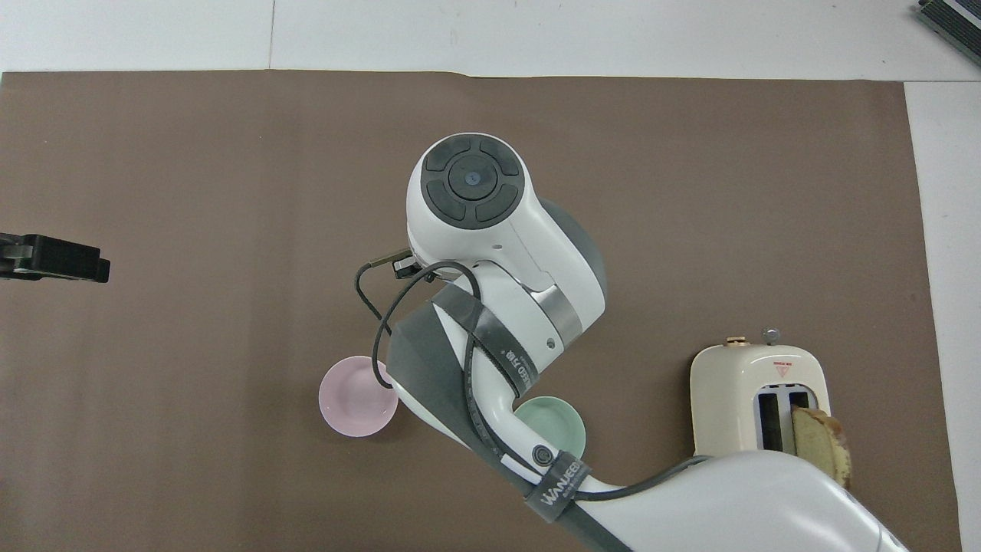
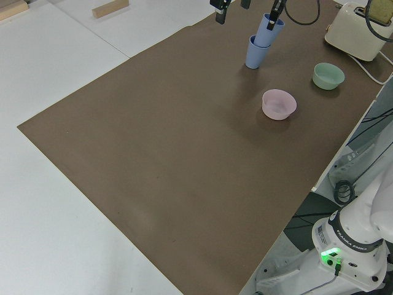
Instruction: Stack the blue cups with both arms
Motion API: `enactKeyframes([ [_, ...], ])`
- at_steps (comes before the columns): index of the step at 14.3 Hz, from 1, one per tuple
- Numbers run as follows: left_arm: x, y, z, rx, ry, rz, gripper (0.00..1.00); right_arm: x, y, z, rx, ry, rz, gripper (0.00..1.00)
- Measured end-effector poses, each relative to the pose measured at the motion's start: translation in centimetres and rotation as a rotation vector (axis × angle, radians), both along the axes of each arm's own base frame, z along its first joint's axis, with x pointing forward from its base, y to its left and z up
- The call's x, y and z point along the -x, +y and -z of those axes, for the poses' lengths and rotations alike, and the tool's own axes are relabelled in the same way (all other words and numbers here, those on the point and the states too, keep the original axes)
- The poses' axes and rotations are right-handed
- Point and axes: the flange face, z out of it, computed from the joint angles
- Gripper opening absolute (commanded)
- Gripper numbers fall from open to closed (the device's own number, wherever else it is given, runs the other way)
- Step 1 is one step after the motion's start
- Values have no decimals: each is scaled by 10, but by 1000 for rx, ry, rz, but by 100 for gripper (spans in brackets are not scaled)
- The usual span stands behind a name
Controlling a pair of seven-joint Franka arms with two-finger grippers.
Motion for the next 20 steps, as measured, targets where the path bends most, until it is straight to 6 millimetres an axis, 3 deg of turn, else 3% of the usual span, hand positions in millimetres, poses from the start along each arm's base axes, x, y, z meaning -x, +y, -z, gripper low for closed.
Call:
enactKeyframes([
  [9, 0, 0, 0, 0, 0, 0, 100, -11, 3, 24, -19, -16, 7, 0],
  [10, 0, 0, 0, 0, 0, 0, 100, -11, 3, 24, -19, -16, 8, 19],
  [12, 0, 0, 0, 0, 0, 0, 100, -12, 2, 23, -21, -18, 9, 36],
  [18, 0, 0, 0, 0, 0, 0, 100, -14, 1, 28, -19, -13, 12, 39],
  [20, 0, 0, 0, 0, 0, 0, 100, -14, 1, 29, -18, -12, 12, 100],
])
